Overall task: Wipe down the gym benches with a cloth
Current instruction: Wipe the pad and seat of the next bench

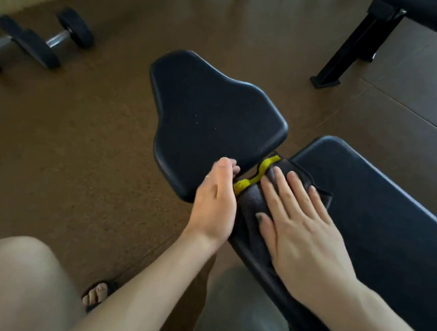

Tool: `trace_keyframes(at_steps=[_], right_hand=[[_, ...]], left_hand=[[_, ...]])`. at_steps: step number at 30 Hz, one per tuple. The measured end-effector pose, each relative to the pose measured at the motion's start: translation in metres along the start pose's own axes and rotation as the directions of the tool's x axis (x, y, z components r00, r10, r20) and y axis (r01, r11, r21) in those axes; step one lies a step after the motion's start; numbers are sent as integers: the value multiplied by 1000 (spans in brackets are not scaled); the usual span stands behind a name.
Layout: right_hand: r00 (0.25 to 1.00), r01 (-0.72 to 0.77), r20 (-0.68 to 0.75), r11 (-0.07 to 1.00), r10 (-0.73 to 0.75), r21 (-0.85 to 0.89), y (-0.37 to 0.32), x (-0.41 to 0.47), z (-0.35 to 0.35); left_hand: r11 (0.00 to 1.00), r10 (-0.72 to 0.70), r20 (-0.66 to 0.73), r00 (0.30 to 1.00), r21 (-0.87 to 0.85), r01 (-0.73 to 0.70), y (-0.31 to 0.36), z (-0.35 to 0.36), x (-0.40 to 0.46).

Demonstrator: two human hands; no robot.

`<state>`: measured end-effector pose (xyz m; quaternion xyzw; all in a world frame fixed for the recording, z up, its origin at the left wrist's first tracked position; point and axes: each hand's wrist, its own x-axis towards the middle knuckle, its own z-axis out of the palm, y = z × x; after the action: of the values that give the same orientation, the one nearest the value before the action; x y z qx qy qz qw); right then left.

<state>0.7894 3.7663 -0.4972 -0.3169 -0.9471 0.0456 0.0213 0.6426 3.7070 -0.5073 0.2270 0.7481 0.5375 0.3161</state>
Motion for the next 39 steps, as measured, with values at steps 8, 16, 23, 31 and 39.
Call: trace_keyframes(at_steps=[8, 16, 23, 31, 39], right_hand=[[971, -235, 82, 966, 227, 110, -45, 129, -3], [896, -416, 29, 815, 444, 404, -128, 221, 38], [819, -555, 41, 771, 573, 313, -129, 257, 55], [738, -620, -20, 690, 674, 373, -180, 245, 56], [770, -579, -80, 746, 633, 330, -181, 250, 61]], left_hand=[[787, 327, -53, 943, 568, -241, 45, -117, 175], [771, 337, 38, 941, 562, -298, 39, -123, 284], [802, 398, 37, 917, 472, -367, 30, -127, 293], [810, 440, 31, 898, 419, -411, 24, -127, 293], [829, 432, 56, 900, 369, -421, 22, -130, 293]])
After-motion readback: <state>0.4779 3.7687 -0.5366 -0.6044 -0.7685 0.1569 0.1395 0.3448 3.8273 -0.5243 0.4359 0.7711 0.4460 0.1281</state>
